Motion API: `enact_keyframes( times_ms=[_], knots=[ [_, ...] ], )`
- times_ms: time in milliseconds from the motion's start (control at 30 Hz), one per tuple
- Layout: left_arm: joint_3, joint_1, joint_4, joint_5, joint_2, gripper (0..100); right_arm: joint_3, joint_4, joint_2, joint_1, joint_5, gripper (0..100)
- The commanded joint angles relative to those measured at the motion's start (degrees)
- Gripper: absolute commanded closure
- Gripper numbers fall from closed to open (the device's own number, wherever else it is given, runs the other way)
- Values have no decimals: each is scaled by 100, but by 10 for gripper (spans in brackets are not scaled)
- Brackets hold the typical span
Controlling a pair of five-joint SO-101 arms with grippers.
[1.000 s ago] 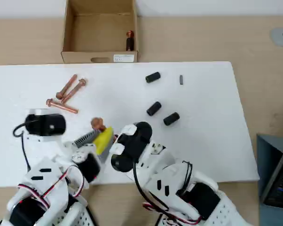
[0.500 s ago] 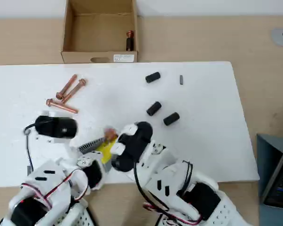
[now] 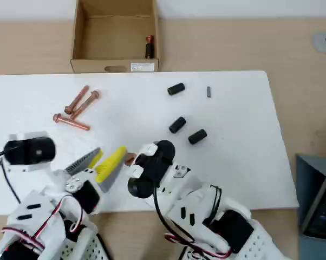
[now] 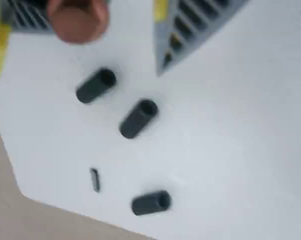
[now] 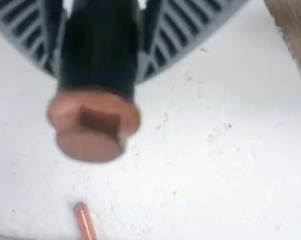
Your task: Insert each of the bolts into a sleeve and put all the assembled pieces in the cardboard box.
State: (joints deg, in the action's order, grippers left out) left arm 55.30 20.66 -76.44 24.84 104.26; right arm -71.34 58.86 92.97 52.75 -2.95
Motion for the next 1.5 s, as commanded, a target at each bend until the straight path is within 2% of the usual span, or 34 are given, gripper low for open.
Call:
enact_keyframes(
  times_ms=[0, 133, 333, 467, 667, 767, 933, 1167, 1467],
  knots=[
    [-290, -378, -9, -229, 4, 873, 312, -158, 57, 40, 26, 989],
    [-237, -1099, 26, -659, 4, 1000, 321, -149, 57, -347, 0, 989],
    [413, -2690, 18, -1591, 4, 998, 549, -114, 66, -1402, -18, 989],
    [1336, -3253, 18, -2040, 4, 998, 567, -114, 66, -2079, -18, 989],
    [2497, -3270, 70, -2576, 4, 998, 945, 668, 13, -2607, -554, 989],
    [2875, -3297, 387, -2602, 4, 998, 1147, 1046, 13, -2668, -703, 989],
    [3323, -3270, 668, -2593, 4, 998, 1578, 1099, -224, -2695, -703, 989],
    [3631, -3314, 659, -2567, 4, 998, 2870, 905, -2079, -2695, -703, 989],
    [3622, -3314, 668, -2558, 4, 998, 4497, -255, -4699, -2695, -668, 989]
  ],
)
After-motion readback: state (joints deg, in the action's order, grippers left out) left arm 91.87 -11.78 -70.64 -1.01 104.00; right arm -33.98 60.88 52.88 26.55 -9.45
